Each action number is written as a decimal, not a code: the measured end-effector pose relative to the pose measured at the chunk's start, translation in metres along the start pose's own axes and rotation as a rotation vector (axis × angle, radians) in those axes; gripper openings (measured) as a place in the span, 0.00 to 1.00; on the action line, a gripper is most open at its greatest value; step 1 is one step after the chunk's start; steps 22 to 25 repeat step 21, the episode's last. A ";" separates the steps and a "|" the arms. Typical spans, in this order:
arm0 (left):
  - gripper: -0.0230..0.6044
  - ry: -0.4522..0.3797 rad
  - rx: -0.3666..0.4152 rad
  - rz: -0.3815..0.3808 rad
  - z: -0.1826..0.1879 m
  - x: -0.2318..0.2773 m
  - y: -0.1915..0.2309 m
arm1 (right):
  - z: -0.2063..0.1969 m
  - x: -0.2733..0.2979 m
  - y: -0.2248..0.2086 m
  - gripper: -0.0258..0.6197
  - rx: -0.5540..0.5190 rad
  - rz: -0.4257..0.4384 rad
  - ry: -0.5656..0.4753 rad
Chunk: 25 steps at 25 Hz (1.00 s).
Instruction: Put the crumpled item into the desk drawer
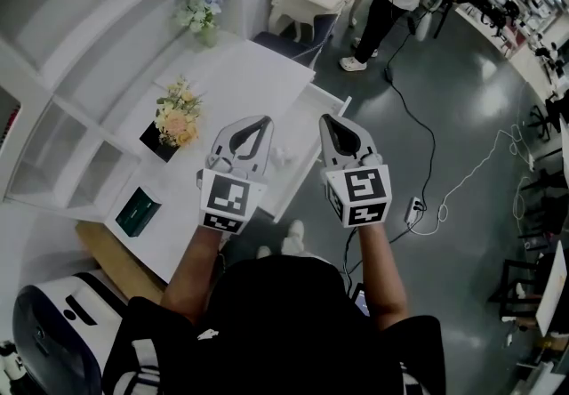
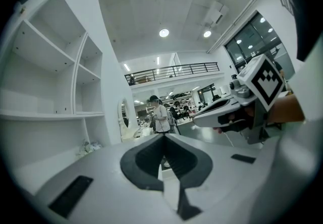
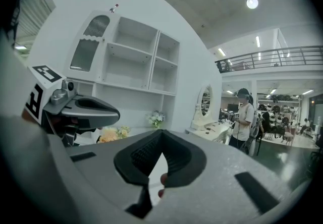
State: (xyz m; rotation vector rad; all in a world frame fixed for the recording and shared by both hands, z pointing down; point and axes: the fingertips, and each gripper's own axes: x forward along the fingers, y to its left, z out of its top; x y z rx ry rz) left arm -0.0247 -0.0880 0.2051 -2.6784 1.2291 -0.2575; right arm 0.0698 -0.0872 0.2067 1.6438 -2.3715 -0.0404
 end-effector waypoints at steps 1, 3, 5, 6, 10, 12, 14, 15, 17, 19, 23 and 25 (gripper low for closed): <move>0.05 0.001 0.001 -0.001 0.000 0.001 0.000 | 0.000 0.000 -0.001 0.03 -0.001 -0.001 0.000; 0.05 0.006 0.002 -0.004 0.000 0.002 -0.001 | 0.000 0.000 -0.001 0.03 -0.001 -0.002 0.000; 0.05 0.011 0.000 -0.004 -0.001 0.002 -0.001 | 0.000 0.001 0.000 0.03 -0.001 -0.001 -0.001; 0.05 0.011 -0.001 -0.004 -0.001 0.002 -0.001 | 0.000 0.001 0.000 0.03 -0.003 -0.001 -0.001; 0.05 0.011 -0.002 -0.003 -0.002 0.006 -0.001 | -0.001 0.003 -0.002 0.03 -0.009 -0.002 -0.002; 0.05 0.014 -0.006 0.000 -0.004 0.007 0.000 | -0.001 0.005 -0.002 0.04 -0.007 -0.001 -0.002; 0.05 0.017 -0.010 0.003 -0.006 0.008 0.001 | -0.001 0.005 -0.002 0.04 -0.007 0.000 -0.002; 0.05 0.018 -0.012 0.004 -0.006 0.008 0.001 | -0.001 0.005 -0.002 0.04 -0.008 0.000 -0.002; 0.05 0.019 -0.013 0.005 -0.005 0.009 0.000 | -0.002 0.005 -0.004 0.03 -0.009 0.002 -0.001; 0.05 0.019 -0.013 0.006 -0.004 0.009 -0.001 | -0.001 0.004 -0.005 0.04 -0.009 0.001 0.000; 0.05 0.018 -0.012 0.007 -0.002 0.010 -0.002 | 0.001 0.003 -0.007 0.03 -0.008 -0.002 0.002; 0.05 0.018 -0.012 0.007 -0.002 0.010 -0.002 | 0.001 0.003 -0.007 0.03 -0.008 -0.002 0.002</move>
